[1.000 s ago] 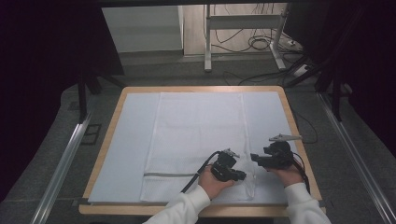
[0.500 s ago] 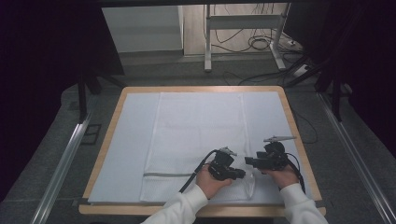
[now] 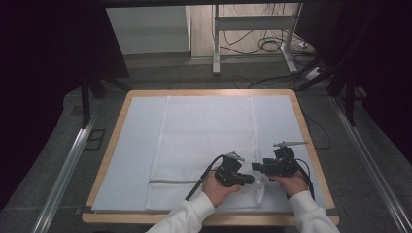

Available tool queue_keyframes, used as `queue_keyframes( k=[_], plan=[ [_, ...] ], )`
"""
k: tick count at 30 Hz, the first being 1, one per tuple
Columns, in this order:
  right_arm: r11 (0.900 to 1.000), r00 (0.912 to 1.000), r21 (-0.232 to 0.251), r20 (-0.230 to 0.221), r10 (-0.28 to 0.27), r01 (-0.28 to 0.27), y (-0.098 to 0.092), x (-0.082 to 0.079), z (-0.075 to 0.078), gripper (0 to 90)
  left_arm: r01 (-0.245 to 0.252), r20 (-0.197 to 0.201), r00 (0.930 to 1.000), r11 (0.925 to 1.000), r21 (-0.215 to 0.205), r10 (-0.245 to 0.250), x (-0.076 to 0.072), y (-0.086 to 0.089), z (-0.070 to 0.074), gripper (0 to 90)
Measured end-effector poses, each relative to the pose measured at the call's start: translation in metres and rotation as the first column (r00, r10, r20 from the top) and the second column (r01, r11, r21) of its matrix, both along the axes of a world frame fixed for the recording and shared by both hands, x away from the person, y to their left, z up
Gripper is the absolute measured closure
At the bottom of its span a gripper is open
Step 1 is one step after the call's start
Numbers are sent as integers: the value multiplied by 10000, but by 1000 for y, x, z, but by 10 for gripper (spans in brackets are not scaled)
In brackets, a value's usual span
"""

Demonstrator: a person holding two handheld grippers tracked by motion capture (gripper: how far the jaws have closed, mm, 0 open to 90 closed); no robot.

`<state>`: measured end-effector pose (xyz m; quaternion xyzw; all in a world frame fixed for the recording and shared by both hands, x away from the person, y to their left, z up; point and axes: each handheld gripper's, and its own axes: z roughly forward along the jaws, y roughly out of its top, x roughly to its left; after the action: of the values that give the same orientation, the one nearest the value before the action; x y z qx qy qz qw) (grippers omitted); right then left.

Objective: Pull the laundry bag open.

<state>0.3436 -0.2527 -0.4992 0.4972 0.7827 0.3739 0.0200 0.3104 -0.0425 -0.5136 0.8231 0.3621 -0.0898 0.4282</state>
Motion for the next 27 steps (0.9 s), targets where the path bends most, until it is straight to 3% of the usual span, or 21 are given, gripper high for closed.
queue_keyframes(
  k=[7,13,18,19,20,27],
  plan=[
    [9991,9986,421,-533,46,-24,6,3,-5,372,-25,77,10000,10000,-44,25,-1,1,2,872],
    [9976,9943,659,-1029,288,-221,12,7,-11,459,-9,93,10000,10000,-51,10,0,1,2,872],
    [9959,9910,759,-1206,587,-498,16,8,-15,658,14,68,10000,10000,21,-14,0,0,0,872],
    [9959,9910,759,-1206,587,-498,16,8,-15,658,4,54,10000,10000,37,-4,0,0,0,872],
    [9957,9904,686,-1190,707,-628,17,8,-15,739,-4,42,10000,10000,40,4,0,0,-1,872],
    [9925,9879,645,-1094,1100,-1034,18,7,-14,871,37,8,10000,9999,151,-38,1,-1,-2,872]
  ],
)
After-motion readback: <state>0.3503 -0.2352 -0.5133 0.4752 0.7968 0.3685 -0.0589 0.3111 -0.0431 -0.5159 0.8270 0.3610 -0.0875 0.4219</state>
